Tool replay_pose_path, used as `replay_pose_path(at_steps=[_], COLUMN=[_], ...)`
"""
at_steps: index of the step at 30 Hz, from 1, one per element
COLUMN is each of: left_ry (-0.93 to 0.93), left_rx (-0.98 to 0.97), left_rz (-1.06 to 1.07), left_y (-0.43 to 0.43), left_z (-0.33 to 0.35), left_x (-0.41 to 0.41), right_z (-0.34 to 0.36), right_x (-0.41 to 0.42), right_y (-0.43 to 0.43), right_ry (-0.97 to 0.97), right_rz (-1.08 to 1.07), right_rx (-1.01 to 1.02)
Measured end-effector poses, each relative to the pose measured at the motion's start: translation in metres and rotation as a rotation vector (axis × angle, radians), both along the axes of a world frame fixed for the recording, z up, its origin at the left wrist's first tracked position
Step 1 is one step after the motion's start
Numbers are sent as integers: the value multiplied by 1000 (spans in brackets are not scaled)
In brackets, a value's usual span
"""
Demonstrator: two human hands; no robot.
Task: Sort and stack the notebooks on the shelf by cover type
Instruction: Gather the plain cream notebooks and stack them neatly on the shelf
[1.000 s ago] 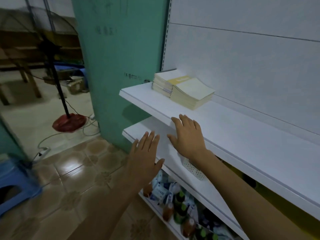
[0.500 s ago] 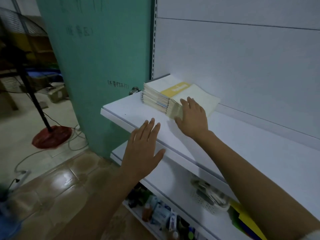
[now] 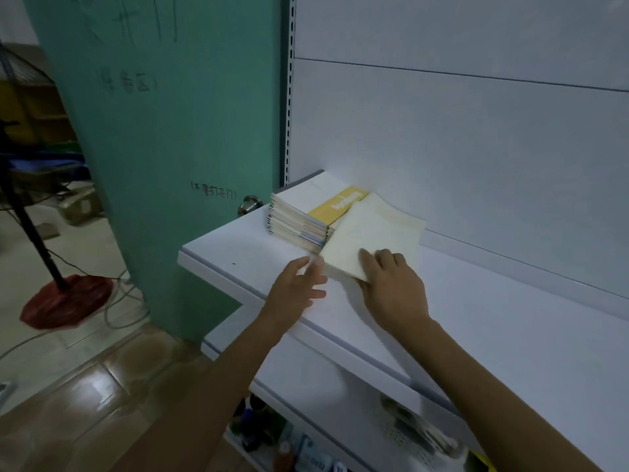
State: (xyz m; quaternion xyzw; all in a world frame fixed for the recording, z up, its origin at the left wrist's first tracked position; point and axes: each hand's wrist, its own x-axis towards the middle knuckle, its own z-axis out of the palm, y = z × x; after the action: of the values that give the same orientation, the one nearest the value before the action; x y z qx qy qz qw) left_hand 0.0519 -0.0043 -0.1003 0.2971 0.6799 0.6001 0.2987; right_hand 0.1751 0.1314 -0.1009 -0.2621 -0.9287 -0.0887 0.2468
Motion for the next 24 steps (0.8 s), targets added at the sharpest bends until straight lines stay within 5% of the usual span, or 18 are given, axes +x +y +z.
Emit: replay_pose_path(at_steps=[4, 8, 14, 19, 24], left_ry=[-310, -2, 361, 252, 21], left_rx=[-9, -137, 102, 127, 185], left_rz=[-71, -199, -42, 37, -38], left_y=[17, 26, 14, 0, 4], left_z=[5, -3, -4, -15, -16], left_x=[-22, -32, -64, -107, -124], right_z=[-22, -28, -15, 1, 4], right_x=[10, 11, -2, -33, -51], right_y=[-26, -34, -38, -8, 25], right_ry=[60, 48, 74, 287, 138], right_rz=[83, 122, 105, -55, -223], right_rx=[23, -63, -227, -188, -227])
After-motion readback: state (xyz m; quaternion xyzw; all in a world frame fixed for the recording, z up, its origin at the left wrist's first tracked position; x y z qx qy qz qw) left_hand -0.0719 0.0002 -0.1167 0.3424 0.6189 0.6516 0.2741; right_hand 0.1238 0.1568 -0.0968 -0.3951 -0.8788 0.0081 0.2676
